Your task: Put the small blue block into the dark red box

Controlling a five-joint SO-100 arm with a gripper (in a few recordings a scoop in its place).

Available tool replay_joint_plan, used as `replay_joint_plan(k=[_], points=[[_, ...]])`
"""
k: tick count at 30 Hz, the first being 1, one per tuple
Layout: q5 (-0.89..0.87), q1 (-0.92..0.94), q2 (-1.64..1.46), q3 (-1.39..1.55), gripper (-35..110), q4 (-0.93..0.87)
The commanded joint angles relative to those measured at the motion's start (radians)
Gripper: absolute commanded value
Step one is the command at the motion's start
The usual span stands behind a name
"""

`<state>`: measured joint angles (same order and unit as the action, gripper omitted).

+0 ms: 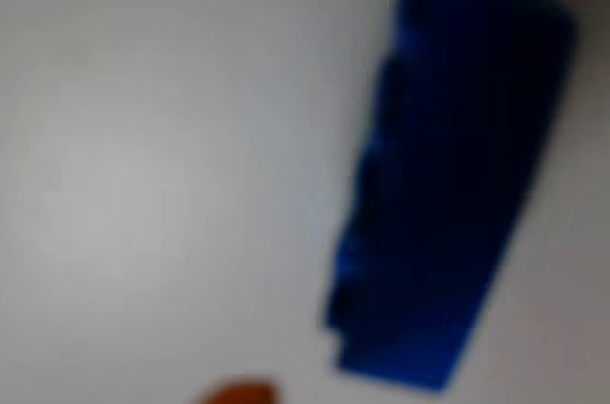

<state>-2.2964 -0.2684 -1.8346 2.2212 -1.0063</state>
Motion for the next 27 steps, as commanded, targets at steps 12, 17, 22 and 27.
replay_joint_plan(k=[12, 17, 22, 27], points=[[0.0, -0.002, 0.153, -0.166, 29, -0.028], [0.041, 0.012, 0.206, -0.137, 20, 0.074], [0.106, 0.043, 0.222, -0.1, 0, 0.155], [0.186, 0.087, 0.183, -0.101, 0, 0.127]])
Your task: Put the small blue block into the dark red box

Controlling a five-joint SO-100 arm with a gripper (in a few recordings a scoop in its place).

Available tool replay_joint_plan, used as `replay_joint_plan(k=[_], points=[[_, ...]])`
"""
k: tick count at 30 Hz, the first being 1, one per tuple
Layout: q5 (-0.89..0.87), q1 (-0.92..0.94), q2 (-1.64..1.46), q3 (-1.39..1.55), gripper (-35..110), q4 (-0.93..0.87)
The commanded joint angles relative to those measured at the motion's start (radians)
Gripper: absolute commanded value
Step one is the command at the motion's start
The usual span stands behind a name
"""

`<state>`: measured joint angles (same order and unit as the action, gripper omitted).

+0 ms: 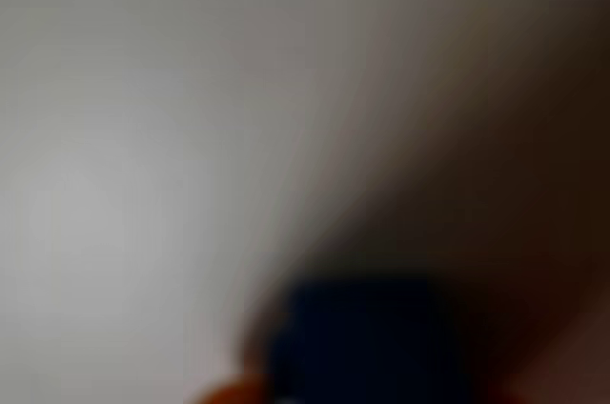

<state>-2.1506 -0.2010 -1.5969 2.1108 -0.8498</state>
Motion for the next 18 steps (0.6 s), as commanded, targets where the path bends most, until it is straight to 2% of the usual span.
replay_joint_plan(k=[1, 5, 7, 14, 18], points=[[0.066, 0.031, -0.067, -0.008, 0, -0.071], [0.241, 0.112, -0.118, -0.153, 0, -0.36], [0.38, 0.198, -0.17, -0.184, 1, -0.431], [1.058, 0.56, -0.43, -0.176, 0, -0.394], [1.316, 0.73, -0.451, -0.181, 0, -0.311]])
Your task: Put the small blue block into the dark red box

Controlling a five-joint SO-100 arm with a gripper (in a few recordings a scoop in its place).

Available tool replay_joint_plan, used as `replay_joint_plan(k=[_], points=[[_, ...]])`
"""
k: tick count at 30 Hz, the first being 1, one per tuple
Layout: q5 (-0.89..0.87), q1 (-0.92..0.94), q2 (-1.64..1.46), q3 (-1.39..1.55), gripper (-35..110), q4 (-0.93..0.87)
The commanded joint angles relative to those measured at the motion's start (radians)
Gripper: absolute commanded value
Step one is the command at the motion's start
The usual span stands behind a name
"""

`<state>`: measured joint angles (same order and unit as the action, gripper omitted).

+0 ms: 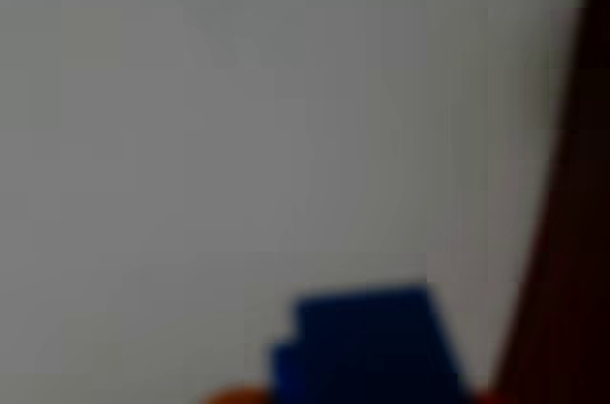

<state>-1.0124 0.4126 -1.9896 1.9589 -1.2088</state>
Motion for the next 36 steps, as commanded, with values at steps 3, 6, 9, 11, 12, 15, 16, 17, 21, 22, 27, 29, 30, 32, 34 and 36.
replay_joint_plan(k=[3, 6, 9, 11, 12, 15, 16, 17, 21, 22, 27, 29, 30, 32, 34, 36], points=[[0.27, 0.216, -0.098, 0.091, 0, 0.233], [0.36, 0.296, -0.008, 0.089, 0, 0.325], [0.434, 0.33, 0.175, -0.018, 0, 0.354], [0.486, 0.336, 0.299, -0.087, 4, 0.387], [0.497, 0.339, 0.354, -0.118, 8, 0.394], [0.572, 0.339, 0.436, -0.153, 10, 0.41], [0.641, 0.336, 0.426, -0.144, 11, 0.408], [0.707, 0.333, 0.405, -0.137, 12, 0.385], [0.788, 0.298, 0.212, -0.094, 12, 0.199], [0.827, 0.279, 0.138, -0.064, 9, 0.172], [0.927, 0.101, -0.299, 0.14, 2, 0.067], [0.948, -0.006, -0.479, 0.245, 0, 0.055], [0.96, -0.064, -0.566, 0.295, 0, 0.046], [0.98, -0.178, -0.736, 0.385, 0, 0.021], [1.015, -0.295, -0.899, 0.466, 0, -0.021], [1.043, -0.394, -1.043, 0.563, 0, -0.06]])
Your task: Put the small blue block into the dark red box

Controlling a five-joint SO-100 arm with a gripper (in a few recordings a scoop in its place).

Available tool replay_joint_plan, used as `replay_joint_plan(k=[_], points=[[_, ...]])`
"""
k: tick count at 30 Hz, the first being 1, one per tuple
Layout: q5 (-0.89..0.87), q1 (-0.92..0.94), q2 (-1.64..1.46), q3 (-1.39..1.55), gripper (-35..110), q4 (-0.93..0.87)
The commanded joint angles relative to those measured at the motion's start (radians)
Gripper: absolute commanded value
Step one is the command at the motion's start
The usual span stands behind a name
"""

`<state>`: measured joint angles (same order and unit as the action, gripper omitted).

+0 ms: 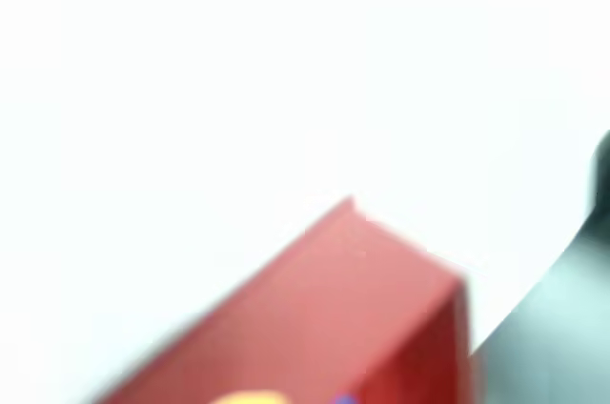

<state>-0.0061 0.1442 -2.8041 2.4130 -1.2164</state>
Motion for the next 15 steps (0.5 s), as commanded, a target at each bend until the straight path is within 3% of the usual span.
replay_joint_plan(k=[1, 5, 11, 15], points=[[0.044, -0.173, -0.304, 0.163, 0, -0.063], [0.041, -0.345, -0.552, 0.367, 0, -0.12], [0.043, -0.601, -0.554, 0.512, 0, -0.123], [0.034, -0.676, -0.555, 0.557, 0, -0.135]])
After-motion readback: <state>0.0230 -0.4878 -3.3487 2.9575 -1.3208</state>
